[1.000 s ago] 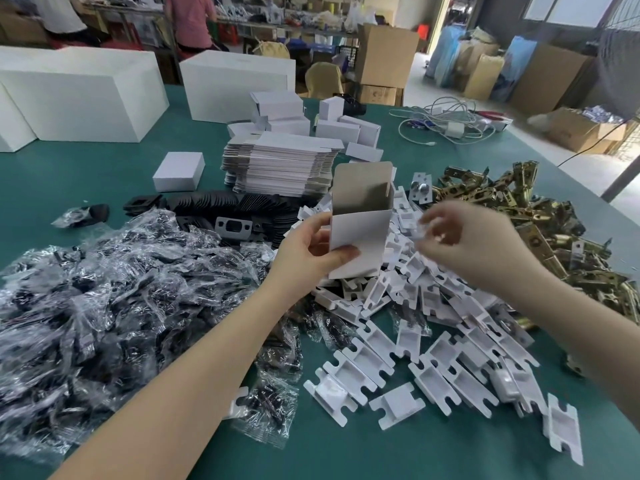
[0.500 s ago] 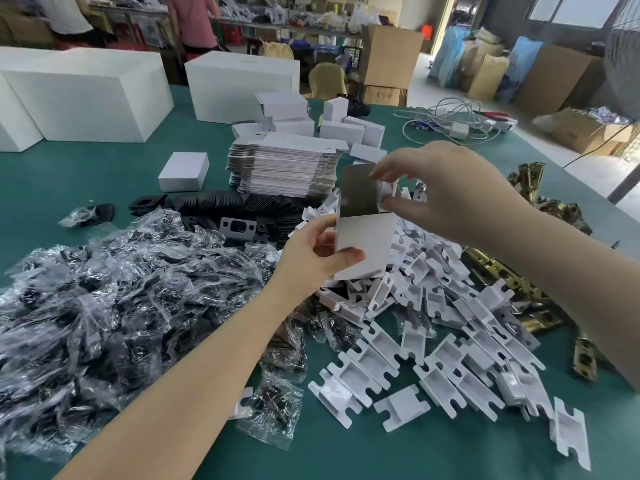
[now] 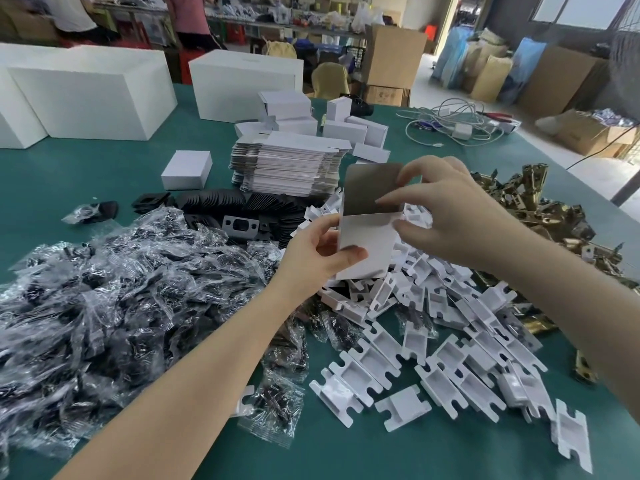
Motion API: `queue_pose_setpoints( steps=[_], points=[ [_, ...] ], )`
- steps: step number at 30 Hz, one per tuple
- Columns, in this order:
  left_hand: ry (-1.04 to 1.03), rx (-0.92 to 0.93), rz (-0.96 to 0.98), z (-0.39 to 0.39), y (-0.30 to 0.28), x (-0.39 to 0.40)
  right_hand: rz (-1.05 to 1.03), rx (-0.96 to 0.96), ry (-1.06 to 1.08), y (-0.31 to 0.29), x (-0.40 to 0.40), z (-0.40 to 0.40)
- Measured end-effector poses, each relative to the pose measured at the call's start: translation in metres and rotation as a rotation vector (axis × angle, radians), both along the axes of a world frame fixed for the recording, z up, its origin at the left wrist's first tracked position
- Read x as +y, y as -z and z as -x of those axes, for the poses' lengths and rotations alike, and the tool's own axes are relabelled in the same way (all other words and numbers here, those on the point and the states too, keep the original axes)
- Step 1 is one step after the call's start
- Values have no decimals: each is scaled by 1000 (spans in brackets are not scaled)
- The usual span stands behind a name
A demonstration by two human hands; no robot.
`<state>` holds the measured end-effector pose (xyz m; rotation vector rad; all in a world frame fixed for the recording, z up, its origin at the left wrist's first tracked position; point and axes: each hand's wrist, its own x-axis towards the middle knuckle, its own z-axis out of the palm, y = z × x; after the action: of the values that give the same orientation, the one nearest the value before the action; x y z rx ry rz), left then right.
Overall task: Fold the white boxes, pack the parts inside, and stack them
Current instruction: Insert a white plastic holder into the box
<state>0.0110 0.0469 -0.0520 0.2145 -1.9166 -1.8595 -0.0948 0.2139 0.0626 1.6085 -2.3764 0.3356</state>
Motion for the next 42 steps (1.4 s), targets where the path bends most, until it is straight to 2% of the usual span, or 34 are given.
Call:
queue_pose_setpoints(
  steps=[4, 7, 9, 12, 15, 17, 19, 21, 22, 24, 27, 31, 34, 38, 40, 42],
  points=[
    [-31, -33, 54, 0, -1, 1, 427, -386, 113, 32, -4, -9],
    [-28, -68, 125, -2, -7, 2, 530, -900, 109, 59, -12, -15],
    [-16, -125, 212, -3, -16, 2, 588, -1031, 80, 79, -18, -17],
    [31, -256, 320, -7, -41, -8, 706, -997, 88, 103, -23, -23],
    [13, -217, 236, -22, -74, -36, 781, -1037, 66, 118, -25, -29],
    [-153, -149, 171, -28, -91, -56, 798, -1003, 74, 121, -27, -30],
    [-372, -193, 202, -20, -97, -77, 819, -991, 78, 120, -29, -32],
    [-497, -435, 496, -6, -93, -97, 828, -988, 75, 121, -29, -32],
    [-464, -589, 702, 0, -89, -106, 824, -986, 73, 121, -28, -32],
    [-267, -852, 1044, 7, -84, -120, 812, -986, 70, 120, -27, -33],
    [-66, -1046, 1303, 9, -83, -125, 797, -975, 71, 119, -28, -31],
    [-84, -1150, 1490, 6, -72, -129, 804, -984, 66, 121, -28, -29],
    [-69, -1092, 1460, 3, -73, -133, 810, -993, 70, 123, -27, -29],
    [-127, -997, 1297, -2, -91, -143, 795, -996, 77, 121, -27, -29],
    [-202, -803, 964, -6, -97, -143, 794, -998, 82, 121, -27, -29],
    [-231, -565, 429, -8, -101, -131, 795, -995, 87, 120, -26, -30]
  ],
)
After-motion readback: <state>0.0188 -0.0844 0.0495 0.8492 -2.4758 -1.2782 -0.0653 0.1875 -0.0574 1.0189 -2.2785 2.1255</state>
